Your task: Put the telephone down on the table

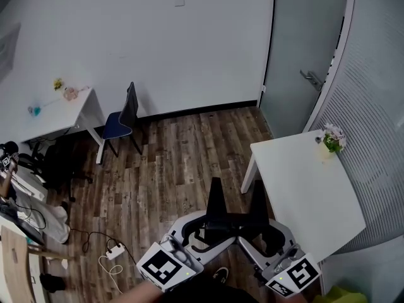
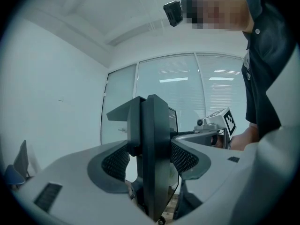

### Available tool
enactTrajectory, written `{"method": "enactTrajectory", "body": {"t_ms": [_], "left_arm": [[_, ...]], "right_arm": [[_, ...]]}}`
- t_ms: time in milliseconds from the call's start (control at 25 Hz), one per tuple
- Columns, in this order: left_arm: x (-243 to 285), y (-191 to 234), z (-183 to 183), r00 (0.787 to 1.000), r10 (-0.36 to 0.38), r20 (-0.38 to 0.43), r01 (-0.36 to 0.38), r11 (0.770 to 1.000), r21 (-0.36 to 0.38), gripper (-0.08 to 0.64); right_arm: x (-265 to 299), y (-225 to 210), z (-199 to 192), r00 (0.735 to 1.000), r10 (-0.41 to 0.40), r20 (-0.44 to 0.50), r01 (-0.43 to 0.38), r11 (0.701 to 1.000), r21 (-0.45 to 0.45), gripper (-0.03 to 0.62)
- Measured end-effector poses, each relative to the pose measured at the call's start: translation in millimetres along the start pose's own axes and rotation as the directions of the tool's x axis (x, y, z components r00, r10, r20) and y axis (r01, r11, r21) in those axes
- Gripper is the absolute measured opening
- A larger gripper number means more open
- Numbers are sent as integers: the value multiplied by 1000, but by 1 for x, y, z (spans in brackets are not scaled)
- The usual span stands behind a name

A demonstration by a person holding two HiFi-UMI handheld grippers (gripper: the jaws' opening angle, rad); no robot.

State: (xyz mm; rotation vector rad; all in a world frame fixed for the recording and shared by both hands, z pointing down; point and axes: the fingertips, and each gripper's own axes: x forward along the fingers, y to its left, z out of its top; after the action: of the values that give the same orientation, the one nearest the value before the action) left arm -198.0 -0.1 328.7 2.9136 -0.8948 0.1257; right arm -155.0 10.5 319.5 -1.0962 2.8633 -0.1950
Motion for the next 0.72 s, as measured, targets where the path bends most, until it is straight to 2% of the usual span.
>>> {"method": "enactTrajectory", "body": {"t_ms": [400,720], "left_arm": [[49,51,1,995,-102,1,102,995,6,281],[89,140,16,972,-236,18,236,972,11,281]], "right_arm": [[37,-57,0,995,-95,2,95,995,16,227],[111,-112,8,972,-234,-6,234,972,10,227]]}}
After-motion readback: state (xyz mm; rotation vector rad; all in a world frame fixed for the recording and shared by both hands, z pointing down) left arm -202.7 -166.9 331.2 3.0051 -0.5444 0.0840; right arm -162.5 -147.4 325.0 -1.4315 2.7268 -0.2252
